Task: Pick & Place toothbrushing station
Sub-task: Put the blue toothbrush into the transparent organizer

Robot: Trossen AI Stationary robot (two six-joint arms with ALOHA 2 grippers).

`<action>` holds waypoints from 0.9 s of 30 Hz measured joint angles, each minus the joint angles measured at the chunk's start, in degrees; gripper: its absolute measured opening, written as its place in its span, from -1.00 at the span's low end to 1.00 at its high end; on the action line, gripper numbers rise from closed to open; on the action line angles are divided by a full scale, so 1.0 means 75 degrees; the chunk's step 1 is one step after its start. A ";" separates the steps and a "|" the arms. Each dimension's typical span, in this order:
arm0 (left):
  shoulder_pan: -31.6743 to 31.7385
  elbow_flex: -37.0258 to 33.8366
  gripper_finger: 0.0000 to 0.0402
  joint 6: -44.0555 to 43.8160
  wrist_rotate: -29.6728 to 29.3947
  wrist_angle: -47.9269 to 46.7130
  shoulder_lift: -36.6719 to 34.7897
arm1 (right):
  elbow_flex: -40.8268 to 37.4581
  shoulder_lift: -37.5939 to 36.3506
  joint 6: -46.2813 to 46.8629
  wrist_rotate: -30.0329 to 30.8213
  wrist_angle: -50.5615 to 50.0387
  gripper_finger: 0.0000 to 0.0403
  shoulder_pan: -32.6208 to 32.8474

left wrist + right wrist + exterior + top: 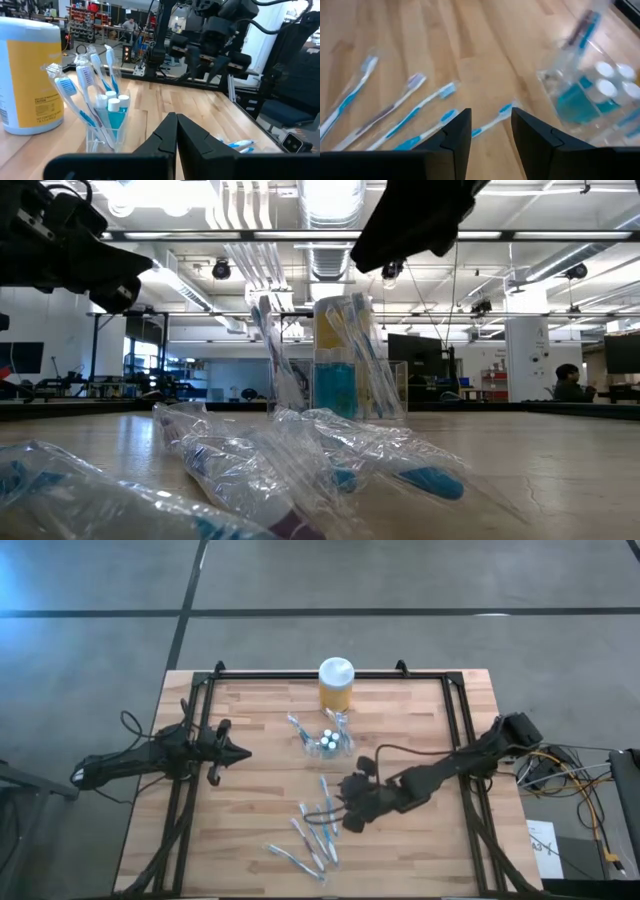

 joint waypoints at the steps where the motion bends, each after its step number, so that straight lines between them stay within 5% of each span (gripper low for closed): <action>1: 0.0000 0.0000 -0.95 0.0057 0.0003 0.0001 0.0003 | 0.0030 0.0062 -0.0115 0.0002 0.0036 -0.37 0.0030; 8: 0.0000 0.0003 -0.95 0.0343 -0.0007 0.0021 -0.0007 | -0.0349 -0.0314 -0.1133 0.0233 0.0774 -0.57 0.0148; 16: 0.0000 0.0006 -0.95 0.0476 0.0000 0.0115 -0.0024 | -0.3078 -0.3444 -0.3343 -0.1287 0.4092 -0.93 0.0059; 19: 0.0000 0.0006 -0.95 0.0500 -0.0003 0.0144 -0.0024 | -0.4314 -0.4784 -0.3539 -0.1386 0.5440 -0.95 0.0080; 27: 0.0000 0.0006 -0.95 0.0573 -0.0001 0.0312 -0.0024 | -0.6744 -0.7711 -0.3515 -0.0817 0.6289 -0.96 -0.0016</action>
